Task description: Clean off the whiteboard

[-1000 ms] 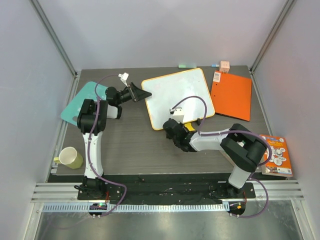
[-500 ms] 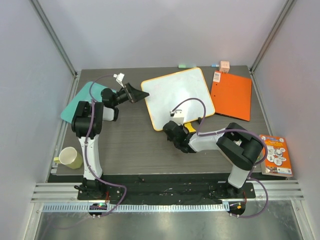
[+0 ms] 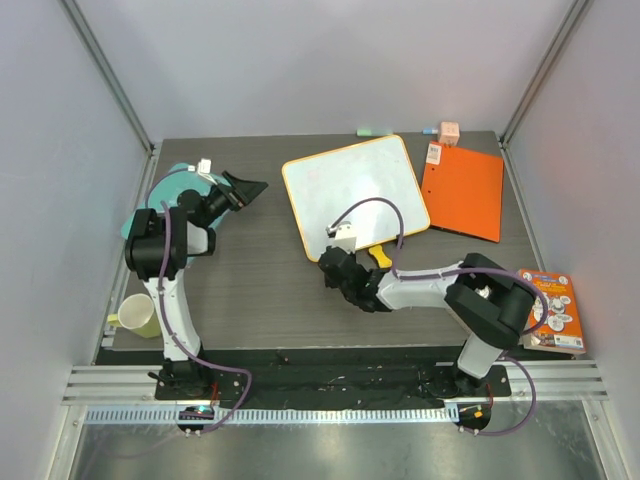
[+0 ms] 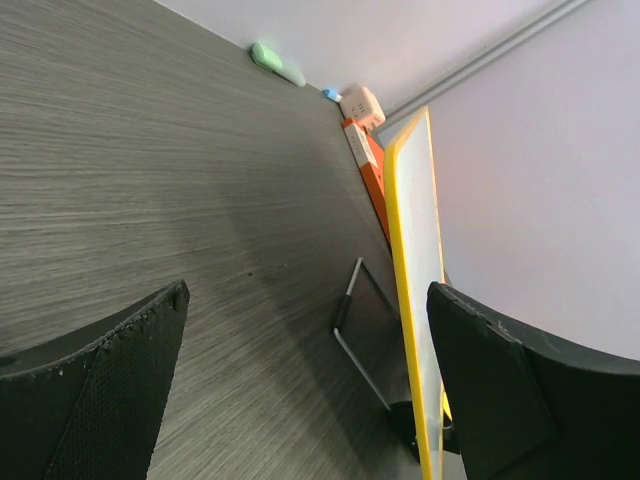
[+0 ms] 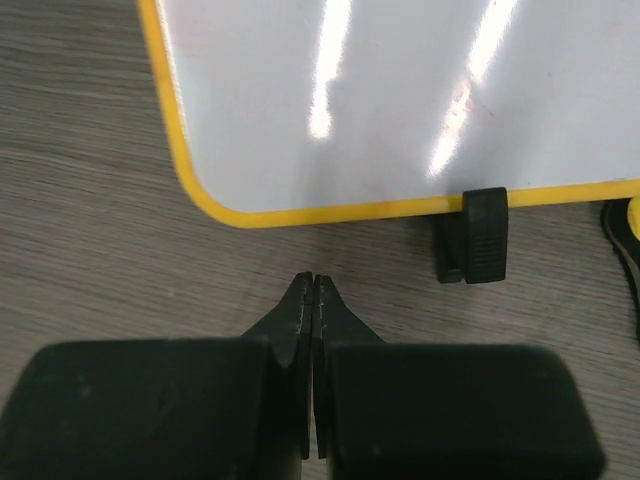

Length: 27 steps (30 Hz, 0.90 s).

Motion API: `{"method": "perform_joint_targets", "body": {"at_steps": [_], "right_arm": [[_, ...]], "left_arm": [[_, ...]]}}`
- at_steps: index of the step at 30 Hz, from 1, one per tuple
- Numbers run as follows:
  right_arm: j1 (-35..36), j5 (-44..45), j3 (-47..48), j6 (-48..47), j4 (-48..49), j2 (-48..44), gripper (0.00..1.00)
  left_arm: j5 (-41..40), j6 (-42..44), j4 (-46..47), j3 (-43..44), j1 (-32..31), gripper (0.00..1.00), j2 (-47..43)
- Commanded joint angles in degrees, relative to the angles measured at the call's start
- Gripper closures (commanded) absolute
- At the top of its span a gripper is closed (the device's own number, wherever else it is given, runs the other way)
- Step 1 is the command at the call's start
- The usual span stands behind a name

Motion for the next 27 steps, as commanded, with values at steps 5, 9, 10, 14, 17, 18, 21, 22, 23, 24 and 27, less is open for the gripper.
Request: {"method": "perform_joint_targets", "body": {"at_steps": [5,9,10,14,17,18,21,22,23,24,27], "right_arm": [[0.46,7.52,-6.02,-0.77,2.82,-18.16,0.99],[0.37,17.97,-6.65,-1.38,-3.14,-19.86,0.99],[0.28,19.47,-6.65,-1.56,-3.42,-19.34,0.99],[0.20,18.70,-5.77,-0.68,-3.77,-15.30,0.99],[0.20,20.00,-4.89,0.81,-4.65,-11.96,0.99],[0.20,20.71,-4.71,1.60,-5.61,-11.61,0.99],[0.11,22.38,-5.32,2.75,-5.88,-11.07,0.99],[0.11,22.73,-5.41,2.92,-5.88,-10.73,0.99],[-0.07,22.74,-5.50,3.18,-5.88,-10.55,0.99],[-0.33,22.48,-5.50,3.36,-5.80,-9.76,0.99],[-0.51,21.51,-4.72,3.54,-4.31,-5.90,0.99]], "left_arm": [[-3.42,2.10,11.37,0.12,-0.09,0.00,-1.36],[-5.88,4.20,8.58,-1.45,-0.09,0.00,-2.85],[-8.84,6.47,6.91,-2.68,-0.17,0.00,-4.68],[-25.50,15.25,-13.29,-6.64,-0.70,0.00,-13.19],[-31.88,19.31,-20.26,-7.70,-2.01,0.00,-17.08],[-32.77,20.02,-20.97,-7.53,-2.02,0.00,-17.35],[-34.61,22.40,-25.18,-5.51,-5.44,0.00,-17.53],[-35.32,23.01,-27.19,-4.98,-5.79,0.00,-17.62],[-35.94,23.54,-27.91,-4.63,-6.15,0.00,-17.88],[-37.60,24.85,-28.44,-4.62,-7.02,0.00,-18.58],[-42.08,28.36,-32.39,-4.36,-9.56,0.00,-20.68]]}}
